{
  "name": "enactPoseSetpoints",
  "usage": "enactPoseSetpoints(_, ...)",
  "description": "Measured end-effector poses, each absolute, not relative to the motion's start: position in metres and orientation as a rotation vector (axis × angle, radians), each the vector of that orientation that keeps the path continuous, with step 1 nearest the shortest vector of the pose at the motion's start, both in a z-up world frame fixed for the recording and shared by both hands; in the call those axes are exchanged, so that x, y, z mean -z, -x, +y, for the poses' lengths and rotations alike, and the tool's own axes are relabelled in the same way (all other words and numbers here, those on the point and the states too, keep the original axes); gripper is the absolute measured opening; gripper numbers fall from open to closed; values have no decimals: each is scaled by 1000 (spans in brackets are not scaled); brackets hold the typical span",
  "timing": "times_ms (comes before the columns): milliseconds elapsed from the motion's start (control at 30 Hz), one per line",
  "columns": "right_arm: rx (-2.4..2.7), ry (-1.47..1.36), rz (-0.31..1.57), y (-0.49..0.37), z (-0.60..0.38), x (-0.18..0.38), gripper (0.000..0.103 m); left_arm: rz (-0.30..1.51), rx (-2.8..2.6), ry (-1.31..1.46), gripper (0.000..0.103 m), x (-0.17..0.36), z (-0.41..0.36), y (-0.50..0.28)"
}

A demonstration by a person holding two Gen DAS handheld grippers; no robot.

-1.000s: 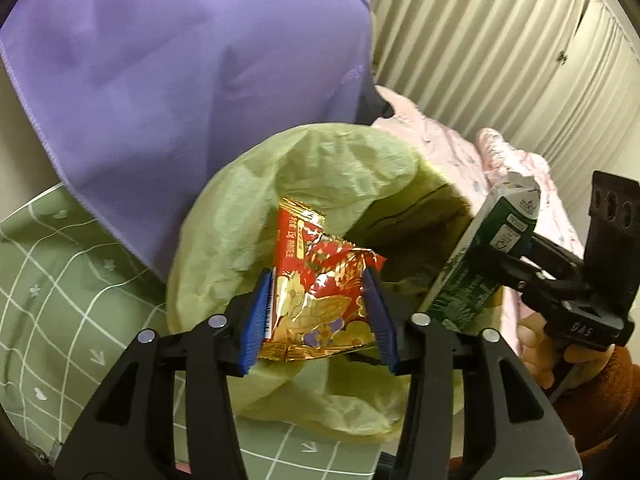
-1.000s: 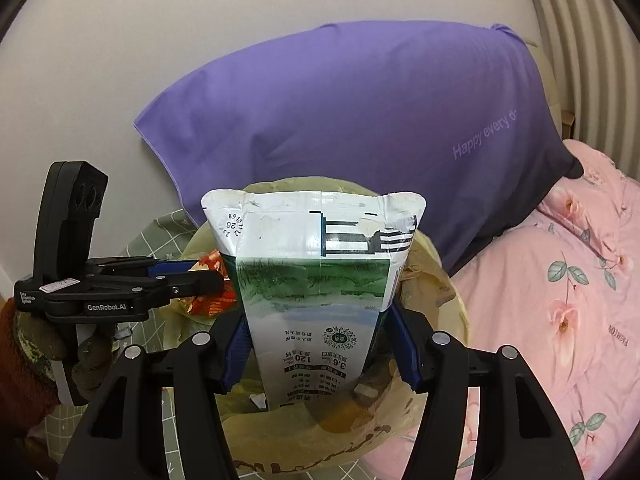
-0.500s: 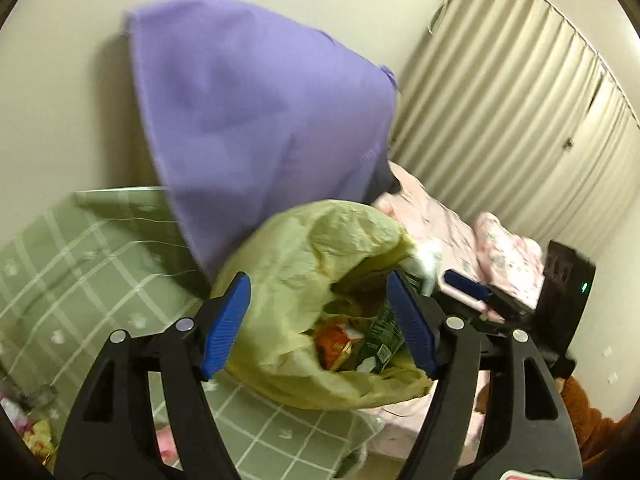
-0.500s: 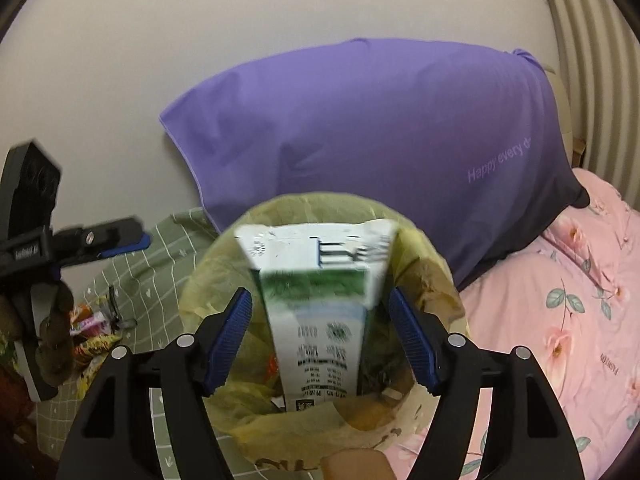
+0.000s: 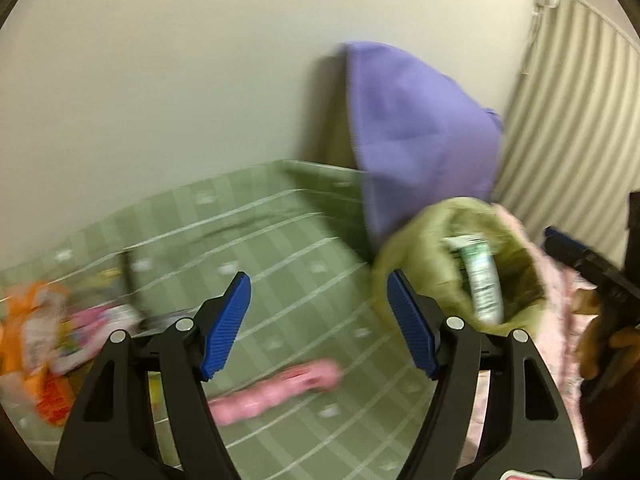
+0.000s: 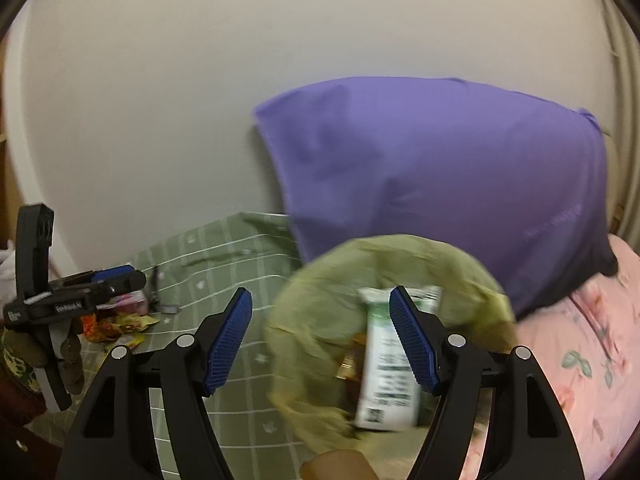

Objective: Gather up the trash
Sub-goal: 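Open the left tool over the bag while the right tool drops the carton in, then return to the table and grasp the yellow snack wrapper with the right tool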

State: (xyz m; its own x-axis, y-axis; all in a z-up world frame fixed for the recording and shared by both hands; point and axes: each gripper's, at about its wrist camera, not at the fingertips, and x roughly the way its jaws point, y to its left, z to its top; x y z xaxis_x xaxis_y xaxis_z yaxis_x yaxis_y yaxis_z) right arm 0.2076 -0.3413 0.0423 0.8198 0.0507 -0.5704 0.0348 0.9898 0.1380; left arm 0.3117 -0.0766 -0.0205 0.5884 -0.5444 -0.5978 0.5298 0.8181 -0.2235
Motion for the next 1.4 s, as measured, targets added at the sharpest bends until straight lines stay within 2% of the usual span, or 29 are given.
enactPoseSetpoints(167, -136, -104, 627, -234, -305, -35, 67, 681, 445, 16, 67, 25, -10, -306)
enactPoseSetpoints(467, -275, -66, 663, -282, -245, -14, 67, 691, 59, 232, 67, 31, 122, -300)
enactPoseSetpoints(600, -339, -64, 693, -293, -221, -2, 67, 752, -15, 329, 67, 47, 162, -303)
enactPoseSetpoints(767, -436, -83, 756, -296, -192, 18, 67, 789, -31, 388, 67, 61, 178, -298)
enactPoseSetpoints(1033, -617, -76, 944, -311, -101, 82, 67, 764, -3, 276, 67, 44, 175, -266)
enactPoseSetpoints(1300, -623, -107, 1060, -339, -25, 125, 67, 827, -33, 224, 67, 50, 187, -243)
enactPoseSetpoints(1400, -560, -38, 1079, -346, -4, 136, 59, 834, -33, 192, 67, 52, 187, -235)
